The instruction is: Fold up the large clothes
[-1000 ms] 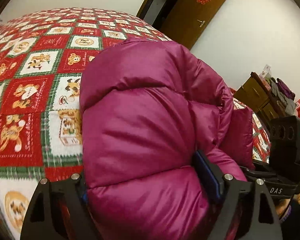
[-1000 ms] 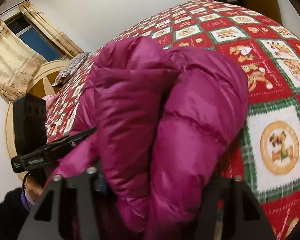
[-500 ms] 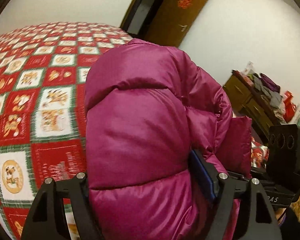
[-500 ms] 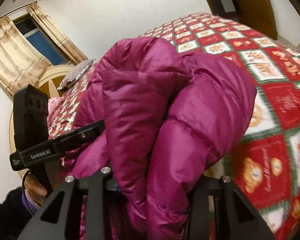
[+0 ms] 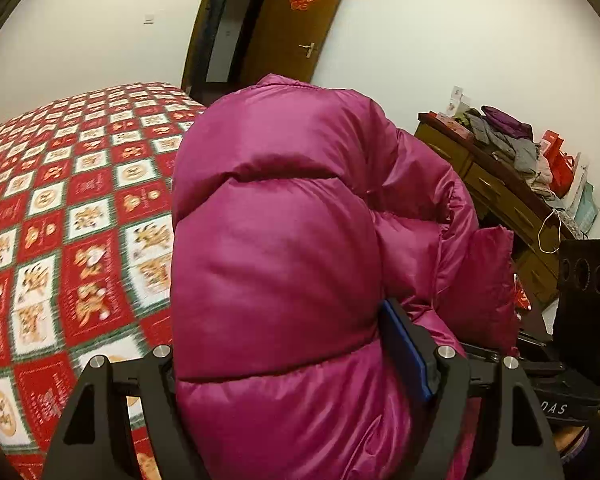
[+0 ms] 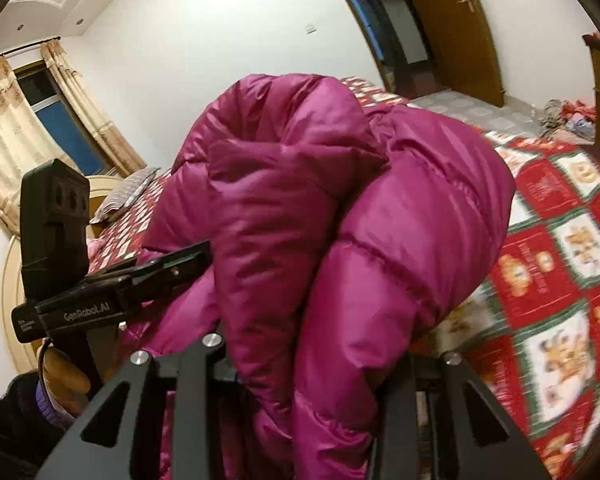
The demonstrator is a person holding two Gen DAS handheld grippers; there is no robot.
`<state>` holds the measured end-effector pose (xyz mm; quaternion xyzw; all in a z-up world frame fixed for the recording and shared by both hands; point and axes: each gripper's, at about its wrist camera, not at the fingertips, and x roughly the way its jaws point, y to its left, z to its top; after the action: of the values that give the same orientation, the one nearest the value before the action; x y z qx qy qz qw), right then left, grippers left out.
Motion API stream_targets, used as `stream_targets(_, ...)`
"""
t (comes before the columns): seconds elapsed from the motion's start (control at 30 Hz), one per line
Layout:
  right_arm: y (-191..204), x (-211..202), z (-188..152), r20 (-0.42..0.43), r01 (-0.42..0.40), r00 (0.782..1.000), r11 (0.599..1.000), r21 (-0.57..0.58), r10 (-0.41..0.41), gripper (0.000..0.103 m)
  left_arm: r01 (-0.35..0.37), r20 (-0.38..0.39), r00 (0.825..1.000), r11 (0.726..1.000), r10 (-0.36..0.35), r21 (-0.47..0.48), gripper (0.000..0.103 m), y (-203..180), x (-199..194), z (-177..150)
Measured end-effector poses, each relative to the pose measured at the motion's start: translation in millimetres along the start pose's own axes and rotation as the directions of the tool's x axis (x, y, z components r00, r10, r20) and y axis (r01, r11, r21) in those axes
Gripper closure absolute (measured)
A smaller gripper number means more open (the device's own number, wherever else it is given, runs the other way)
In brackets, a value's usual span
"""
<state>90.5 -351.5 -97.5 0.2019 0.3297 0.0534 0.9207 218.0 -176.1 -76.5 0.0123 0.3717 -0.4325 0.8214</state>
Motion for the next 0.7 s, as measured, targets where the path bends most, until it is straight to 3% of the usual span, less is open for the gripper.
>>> stream_targets(0.27, -8.7, 15.4, 14.3, 0.008, 0.029, 1.000, 0.999, -0.028, -0.029, 0.065, -0.044, -0.008, 0.999, 0.999, 0.044, -0.010, 0.025, 0.1, 21.7, 14.4)
stream_targets(0.7, 4.3, 76.1, 30.3, -0.076, 0.039, 0.996, 0.999, -0.030, -0.042, 0.065, -0.140, -0.083, 0.988, 0.986, 0.133, -0.086, 0.025, 39.0, 78.0, 23.6)
